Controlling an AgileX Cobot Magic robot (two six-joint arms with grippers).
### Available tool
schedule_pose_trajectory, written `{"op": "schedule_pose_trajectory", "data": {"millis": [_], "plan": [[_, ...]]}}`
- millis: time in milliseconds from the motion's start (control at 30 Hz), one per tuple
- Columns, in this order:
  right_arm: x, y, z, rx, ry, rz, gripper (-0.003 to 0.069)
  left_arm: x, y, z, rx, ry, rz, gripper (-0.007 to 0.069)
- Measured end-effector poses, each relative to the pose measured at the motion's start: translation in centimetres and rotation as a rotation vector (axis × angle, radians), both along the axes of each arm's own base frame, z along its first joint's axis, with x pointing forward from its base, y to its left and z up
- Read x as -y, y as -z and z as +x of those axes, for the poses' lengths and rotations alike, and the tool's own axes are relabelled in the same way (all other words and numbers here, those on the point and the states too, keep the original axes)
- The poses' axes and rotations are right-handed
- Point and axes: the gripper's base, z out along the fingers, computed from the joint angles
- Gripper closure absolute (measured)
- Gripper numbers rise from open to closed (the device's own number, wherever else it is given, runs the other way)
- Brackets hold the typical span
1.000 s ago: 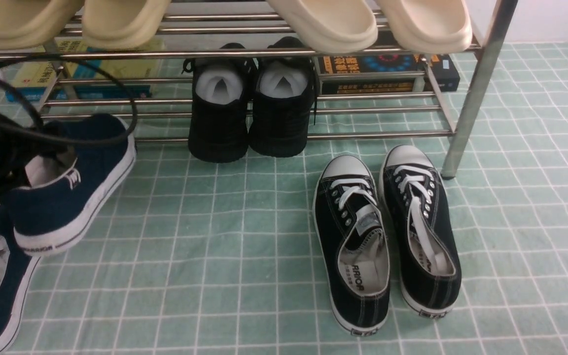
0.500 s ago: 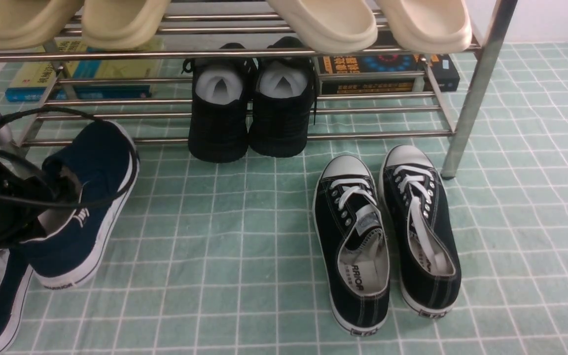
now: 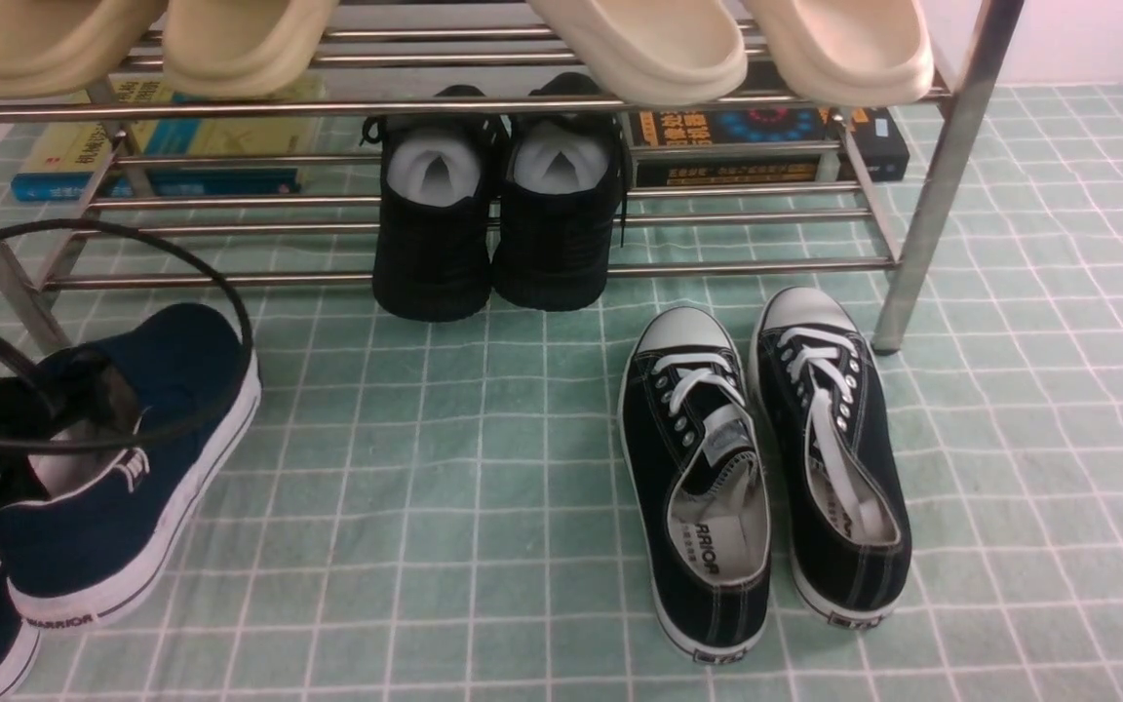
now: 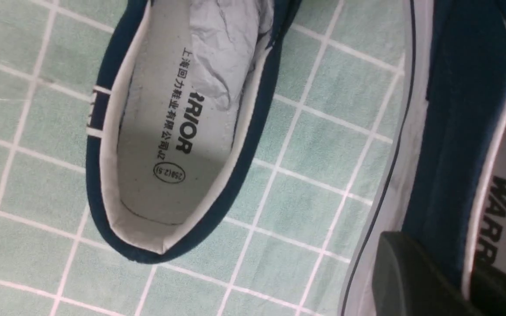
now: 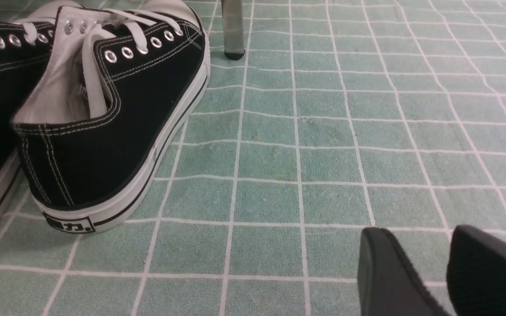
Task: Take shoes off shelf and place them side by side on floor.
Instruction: 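Set the held shoe down on the floor in front of the rack with the left gripper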
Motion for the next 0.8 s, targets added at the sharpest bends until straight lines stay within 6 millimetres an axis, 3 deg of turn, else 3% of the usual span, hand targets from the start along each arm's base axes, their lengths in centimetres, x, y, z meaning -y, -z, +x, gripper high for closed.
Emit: {"op": "schedule_pose_trajectory", "data": {"millis": [333,533,800], "plan": [[0.0,0.0,0.0,0.0,0.0,0.0,0.0421,0.0,0.0,0.7,0.05,-0.02,-0.006,0.0603],[0.0,0.0,0.0,0.0,0.0,0.0,0.0421,-0.1,1.8,1.7,-0.014,0.001,-0.001,0.0603],[0.0,0.0,0.0,0.0,0.0,0.0,0.0421,-0.1,2.4,2.1,-0.04,0.052,0.018,0.0603]]}}
